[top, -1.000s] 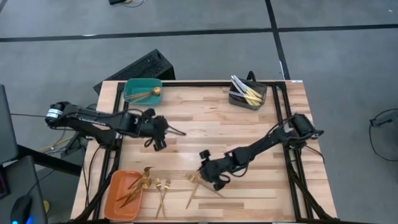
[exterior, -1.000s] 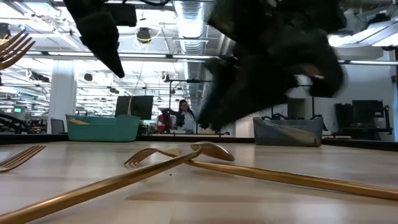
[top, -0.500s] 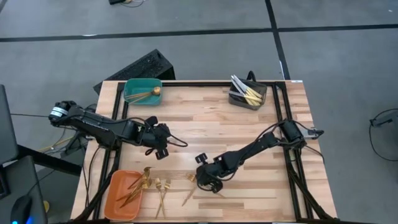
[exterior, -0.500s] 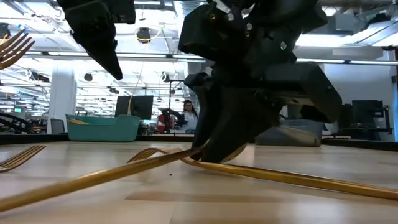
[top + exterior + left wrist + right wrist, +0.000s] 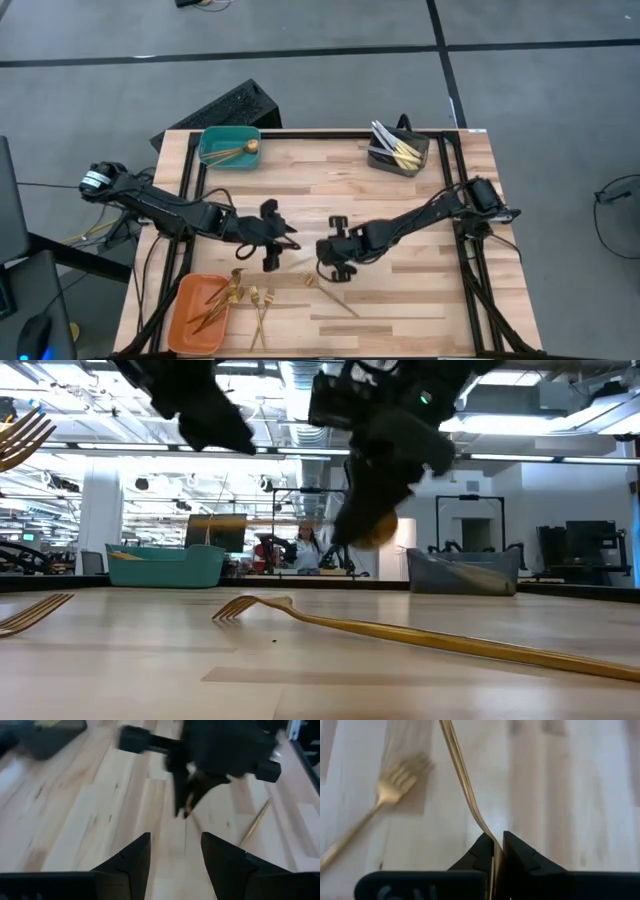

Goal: Sort silverware by color (type)
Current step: Put the spoon into the green bin

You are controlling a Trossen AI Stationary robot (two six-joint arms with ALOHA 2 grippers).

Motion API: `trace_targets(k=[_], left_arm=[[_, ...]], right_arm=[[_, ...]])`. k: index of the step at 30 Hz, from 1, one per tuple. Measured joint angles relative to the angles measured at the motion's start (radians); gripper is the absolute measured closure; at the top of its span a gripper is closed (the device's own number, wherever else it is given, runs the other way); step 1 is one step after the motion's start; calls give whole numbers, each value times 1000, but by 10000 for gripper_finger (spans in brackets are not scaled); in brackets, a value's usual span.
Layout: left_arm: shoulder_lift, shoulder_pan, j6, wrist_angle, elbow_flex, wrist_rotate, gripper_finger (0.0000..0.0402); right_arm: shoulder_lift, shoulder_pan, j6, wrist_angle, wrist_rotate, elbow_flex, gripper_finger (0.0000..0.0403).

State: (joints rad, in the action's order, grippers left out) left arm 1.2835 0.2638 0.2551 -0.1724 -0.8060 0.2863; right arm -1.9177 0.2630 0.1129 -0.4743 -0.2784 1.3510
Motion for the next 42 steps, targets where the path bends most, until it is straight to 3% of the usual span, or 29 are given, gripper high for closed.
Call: trace_targets(k=[8,15,19,22,25,30,33,36,42], left_arm=[[120,-20,-151,149,10,-2,239],[241,-46,-207,67,-79,-13,244],[257,-60,-207,-9,-120,-12,280],[257,-66,-207,-29,-127,-20,333],[244,-74,-216,-38,-128,-22,388],[232,-122,-219,-145,-129,37,398],[193,-183,-241,-305,-127,154,399],[122,-285,-316,-446,-127,223,399],[-6,-624,-450,-536,-128,175,400]], right_arm=[[75,-30,82,61,-59,0,350],[82,-47,95,55,-66,0,350],[82,-50,97,47,-68,0,350],[82,-51,101,41,-72,0,349],[82,-51,100,43,-70,1,324],[90,-50,117,29,-138,2,239],[123,-44,154,-29,-253,2,195],[151,-41,174,-105,-302,2,170],[188,-58,207,-169,-316,2,169]])
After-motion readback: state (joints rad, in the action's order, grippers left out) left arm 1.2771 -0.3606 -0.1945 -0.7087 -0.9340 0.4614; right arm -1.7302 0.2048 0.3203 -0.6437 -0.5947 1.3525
